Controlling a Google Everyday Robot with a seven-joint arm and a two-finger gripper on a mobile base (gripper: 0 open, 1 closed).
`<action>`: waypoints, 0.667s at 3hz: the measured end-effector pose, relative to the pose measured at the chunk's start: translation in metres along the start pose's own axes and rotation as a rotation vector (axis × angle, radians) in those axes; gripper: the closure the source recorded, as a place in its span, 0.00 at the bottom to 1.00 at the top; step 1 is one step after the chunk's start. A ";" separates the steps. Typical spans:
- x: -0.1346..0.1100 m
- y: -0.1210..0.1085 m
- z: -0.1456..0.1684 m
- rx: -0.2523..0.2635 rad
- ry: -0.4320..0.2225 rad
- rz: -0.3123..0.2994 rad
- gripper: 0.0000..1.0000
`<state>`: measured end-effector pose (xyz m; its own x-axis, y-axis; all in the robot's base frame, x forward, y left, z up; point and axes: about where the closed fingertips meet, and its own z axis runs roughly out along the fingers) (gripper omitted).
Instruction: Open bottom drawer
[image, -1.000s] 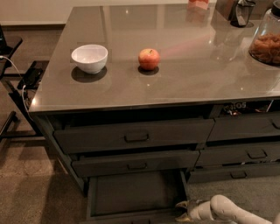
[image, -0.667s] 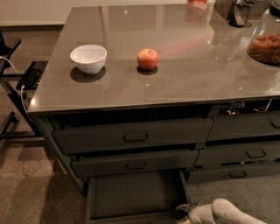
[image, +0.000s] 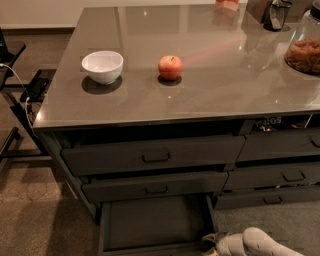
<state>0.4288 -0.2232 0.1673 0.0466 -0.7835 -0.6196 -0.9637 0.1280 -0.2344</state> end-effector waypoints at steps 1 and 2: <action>0.000 0.000 0.000 0.000 0.000 0.000 0.58; 0.000 0.000 0.000 0.000 0.000 0.000 0.35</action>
Offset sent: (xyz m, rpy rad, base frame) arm 0.0000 0.0000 0.0000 0.0000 0.0000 0.0000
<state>0.4288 -0.2231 0.1673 0.0466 -0.7835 -0.6197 -0.9637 0.1280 -0.2343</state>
